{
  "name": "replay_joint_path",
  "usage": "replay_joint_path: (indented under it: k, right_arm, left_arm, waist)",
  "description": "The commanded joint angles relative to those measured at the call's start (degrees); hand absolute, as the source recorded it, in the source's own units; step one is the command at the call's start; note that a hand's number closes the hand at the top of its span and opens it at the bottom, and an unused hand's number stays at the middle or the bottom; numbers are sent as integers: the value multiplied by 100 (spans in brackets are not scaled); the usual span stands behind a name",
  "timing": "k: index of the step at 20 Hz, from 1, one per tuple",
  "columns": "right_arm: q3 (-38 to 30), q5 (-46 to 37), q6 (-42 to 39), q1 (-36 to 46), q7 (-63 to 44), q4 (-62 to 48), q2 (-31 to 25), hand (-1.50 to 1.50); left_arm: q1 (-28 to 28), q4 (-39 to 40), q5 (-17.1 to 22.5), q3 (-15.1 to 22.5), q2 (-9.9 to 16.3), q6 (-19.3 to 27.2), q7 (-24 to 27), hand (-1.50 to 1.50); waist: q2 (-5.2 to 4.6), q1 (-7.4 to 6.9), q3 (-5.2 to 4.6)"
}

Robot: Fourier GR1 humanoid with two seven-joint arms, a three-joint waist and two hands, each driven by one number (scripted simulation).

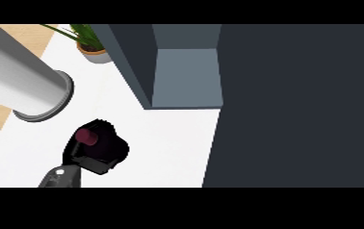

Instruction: Pick up the wine, place it into the cabinet and close the cabinet

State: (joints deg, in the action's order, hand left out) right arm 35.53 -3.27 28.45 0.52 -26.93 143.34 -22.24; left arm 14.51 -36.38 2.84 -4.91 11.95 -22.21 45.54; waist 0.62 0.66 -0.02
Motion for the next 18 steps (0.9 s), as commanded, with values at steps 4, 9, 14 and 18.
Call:
replay_joint_path:
  k: [4,9,14,18]
  right_arm:
    - [169,-499,118,-352,-458,1045,-215,-150]
    - [-40,-366,171,-378,-335,1157,-283,-150]
    - [-104,-155,129,-460,-175,1063,-377,-150]
    - [116,-425,205,-489,-338,1299,-414,-150]
  left_arm:
    - [-854,-953,267,42,-576,276,102,150]
    - [-1136,-1847,407,281,-710,170,-529,150]
    - [-1687,-3469,530,782,-1176,578,-1471,150]
    - [-1749,-3884,535,1036,-1187,718,-1865,150]
  waist:
    - [-11,-62,4]
    - [-22,-55,4]
    - [-9,-84,10]
    - [-16,-29,-1]
